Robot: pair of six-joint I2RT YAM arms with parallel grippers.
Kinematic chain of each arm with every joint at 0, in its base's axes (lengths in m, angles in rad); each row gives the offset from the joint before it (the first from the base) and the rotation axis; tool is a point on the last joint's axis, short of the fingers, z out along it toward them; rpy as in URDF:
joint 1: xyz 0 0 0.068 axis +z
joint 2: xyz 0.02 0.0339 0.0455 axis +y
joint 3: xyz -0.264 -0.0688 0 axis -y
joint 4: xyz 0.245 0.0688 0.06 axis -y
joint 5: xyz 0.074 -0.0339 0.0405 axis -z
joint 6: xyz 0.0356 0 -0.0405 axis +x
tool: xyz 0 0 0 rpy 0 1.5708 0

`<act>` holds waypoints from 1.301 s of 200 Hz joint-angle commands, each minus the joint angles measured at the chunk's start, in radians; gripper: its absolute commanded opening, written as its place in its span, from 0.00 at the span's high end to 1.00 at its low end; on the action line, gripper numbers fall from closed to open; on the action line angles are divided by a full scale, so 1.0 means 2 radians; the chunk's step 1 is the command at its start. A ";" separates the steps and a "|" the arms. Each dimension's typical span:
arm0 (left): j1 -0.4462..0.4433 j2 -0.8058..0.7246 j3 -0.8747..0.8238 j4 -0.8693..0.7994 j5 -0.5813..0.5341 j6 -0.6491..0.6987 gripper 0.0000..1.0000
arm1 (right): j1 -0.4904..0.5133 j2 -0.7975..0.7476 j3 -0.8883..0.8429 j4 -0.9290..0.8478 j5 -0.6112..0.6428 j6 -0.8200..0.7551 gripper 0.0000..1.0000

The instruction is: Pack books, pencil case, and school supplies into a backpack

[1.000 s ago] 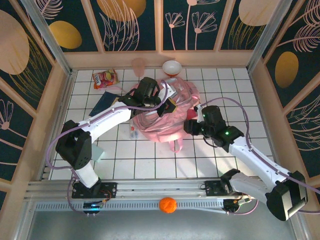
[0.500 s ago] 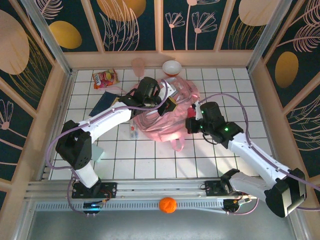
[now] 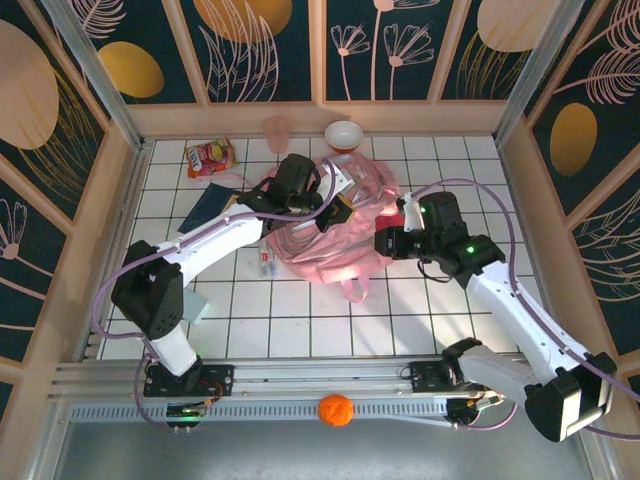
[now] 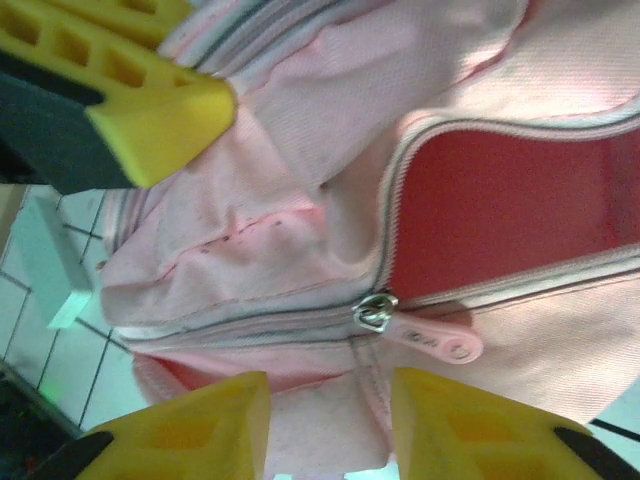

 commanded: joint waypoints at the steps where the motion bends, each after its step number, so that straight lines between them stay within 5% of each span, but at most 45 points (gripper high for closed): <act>1: 0.002 -0.027 0.030 0.045 0.028 -0.007 1.00 | -0.004 0.009 0.003 0.009 0.029 -0.065 0.59; 39: 0.002 -0.030 0.031 0.044 0.039 -0.004 1.00 | -0.003 0.027 -0.013 0.051 0.020 -0.149 0.51; 109: 0.002 -0.029 0.038 0.050 0.045 -0.007 1.00 | -0.003 0.079 -0.014 0.034 -0.046 -0.156 0.52; 170: 0.002 -0.026 0.043 0.053 0.042 -0.007 1.00 | -0.003 0.077 -0.009 0.011 -0.065 -0.123 0.74; 236: 0.002 -0.032 0.036 0.055 0.012 -0.002 1.00 | -0.003 0.102 0.025 -0.012 -0.002 -0.097 1.00; 260: 0.002 -0.035 0.024 0.053 -0.016 0.015 1.00 | -0.004 0.099 0.043 -0.028 -0.012 -0.084 1.00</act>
